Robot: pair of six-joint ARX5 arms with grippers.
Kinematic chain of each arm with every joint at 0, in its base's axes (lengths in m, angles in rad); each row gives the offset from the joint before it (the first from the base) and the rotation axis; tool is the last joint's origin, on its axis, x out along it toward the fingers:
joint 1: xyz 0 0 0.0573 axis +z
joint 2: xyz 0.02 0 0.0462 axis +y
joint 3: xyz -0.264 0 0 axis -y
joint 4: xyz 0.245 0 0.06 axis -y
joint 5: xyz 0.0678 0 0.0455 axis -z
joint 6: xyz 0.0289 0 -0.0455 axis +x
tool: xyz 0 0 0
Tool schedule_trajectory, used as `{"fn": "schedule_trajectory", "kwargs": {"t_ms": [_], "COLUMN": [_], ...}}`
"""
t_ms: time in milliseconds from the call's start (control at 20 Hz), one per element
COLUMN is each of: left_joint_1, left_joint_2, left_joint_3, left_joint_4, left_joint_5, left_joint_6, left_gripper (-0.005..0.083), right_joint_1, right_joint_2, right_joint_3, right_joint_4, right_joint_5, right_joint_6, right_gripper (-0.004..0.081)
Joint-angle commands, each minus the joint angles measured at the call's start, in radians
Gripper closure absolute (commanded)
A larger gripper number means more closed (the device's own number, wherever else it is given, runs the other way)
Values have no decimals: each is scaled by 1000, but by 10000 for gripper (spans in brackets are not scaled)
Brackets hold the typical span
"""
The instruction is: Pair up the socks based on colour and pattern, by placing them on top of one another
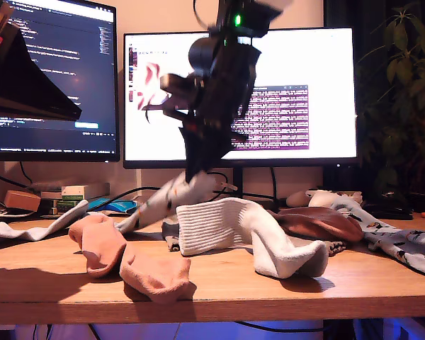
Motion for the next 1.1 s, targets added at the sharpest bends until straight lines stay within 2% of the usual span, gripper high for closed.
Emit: {"fn": "schedule_trajectory", "kwargs": {"t_ms": [0, 150, 300, 750, 1050], "left_joint_1": [0, 0, 0, 0, 0], "left_joint_2": [4, 4, 4, 4, 4], "left_joint_3": [-13, -13, -13, -13, -13], "left_joint_4": [5, 4, 5, 4, 5], "left_joint_5": [1, 1, 1, 1, 1], "left_joint_6": [5, 5, 21, 30, 31], "left_gripper": [793, 793, 793, 793, 793], "right_joint_1": [8, -3, -18, -76, -144], "right_joint_2": [-36, -41, -75, -229, -314], "right_joint_3": [40, 126, 168, 170, 170], "right_joint_4": [-6, -56, -81, -116, -187], "right_joint_5": [21, 71, 79, 108, 234], "right_joint_6": [35, 52, 56, 82, 106], "right_gripper": [783, 783, 783, 783, 783]}}
